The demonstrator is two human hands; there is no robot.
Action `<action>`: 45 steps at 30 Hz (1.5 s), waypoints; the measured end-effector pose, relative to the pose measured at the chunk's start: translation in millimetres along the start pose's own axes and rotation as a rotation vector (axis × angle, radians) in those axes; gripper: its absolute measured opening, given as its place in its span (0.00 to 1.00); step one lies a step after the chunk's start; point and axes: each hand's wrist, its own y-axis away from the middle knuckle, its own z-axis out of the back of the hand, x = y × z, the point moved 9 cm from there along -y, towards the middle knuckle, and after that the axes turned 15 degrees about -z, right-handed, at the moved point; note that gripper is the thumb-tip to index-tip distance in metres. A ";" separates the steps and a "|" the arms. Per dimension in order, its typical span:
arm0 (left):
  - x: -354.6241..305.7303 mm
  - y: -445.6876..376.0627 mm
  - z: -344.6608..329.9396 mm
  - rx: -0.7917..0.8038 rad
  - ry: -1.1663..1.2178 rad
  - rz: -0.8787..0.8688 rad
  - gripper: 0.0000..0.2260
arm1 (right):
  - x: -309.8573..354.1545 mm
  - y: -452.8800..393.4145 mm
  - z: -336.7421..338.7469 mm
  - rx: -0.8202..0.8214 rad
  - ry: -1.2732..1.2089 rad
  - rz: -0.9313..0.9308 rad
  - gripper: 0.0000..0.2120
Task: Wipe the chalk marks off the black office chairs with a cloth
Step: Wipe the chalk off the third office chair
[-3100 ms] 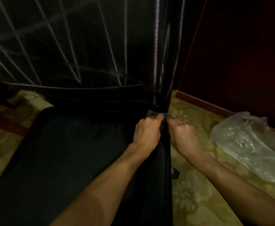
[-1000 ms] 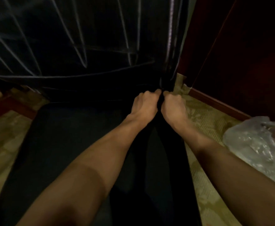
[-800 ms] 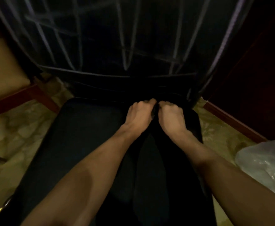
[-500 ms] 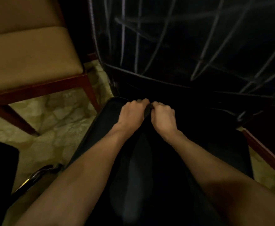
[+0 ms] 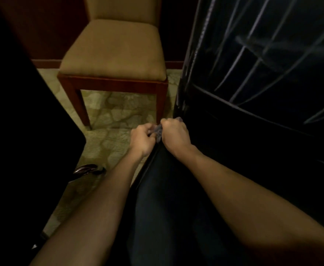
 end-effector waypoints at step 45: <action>-50.1 240.7 79.1 -0.194 -0.265 0.122 0.11 | 29.8 218.5 -8.2 -0.009 -0.352 0.417 0.18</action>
